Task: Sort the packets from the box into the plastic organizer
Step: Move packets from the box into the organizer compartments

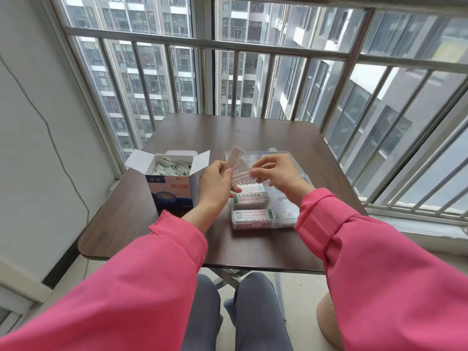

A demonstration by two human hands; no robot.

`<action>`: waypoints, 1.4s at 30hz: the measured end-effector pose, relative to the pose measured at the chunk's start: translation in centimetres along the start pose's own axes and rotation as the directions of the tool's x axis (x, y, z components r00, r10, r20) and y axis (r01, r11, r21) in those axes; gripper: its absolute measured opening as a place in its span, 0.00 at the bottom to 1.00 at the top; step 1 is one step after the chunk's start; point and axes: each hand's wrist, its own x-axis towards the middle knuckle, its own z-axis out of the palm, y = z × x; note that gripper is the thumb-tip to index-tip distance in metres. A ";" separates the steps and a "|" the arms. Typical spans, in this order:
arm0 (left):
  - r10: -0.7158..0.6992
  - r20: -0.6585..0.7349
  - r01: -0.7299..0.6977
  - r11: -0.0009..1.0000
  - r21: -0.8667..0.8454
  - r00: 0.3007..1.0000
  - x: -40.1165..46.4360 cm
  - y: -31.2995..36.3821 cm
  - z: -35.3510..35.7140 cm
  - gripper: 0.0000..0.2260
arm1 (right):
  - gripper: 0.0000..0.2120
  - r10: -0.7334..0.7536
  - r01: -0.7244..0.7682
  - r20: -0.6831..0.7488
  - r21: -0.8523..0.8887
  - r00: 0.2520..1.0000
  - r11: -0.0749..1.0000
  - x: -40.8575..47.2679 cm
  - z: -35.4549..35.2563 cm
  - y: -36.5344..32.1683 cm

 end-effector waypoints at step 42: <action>0.105 0.204 -0.121 0.990 0.068 0.973 0.6 0.1 -0.1 0.10 | 0.02 0.182 -0.220 0.127 0.443 0.975 0.869 0.1 -0.5 -0.5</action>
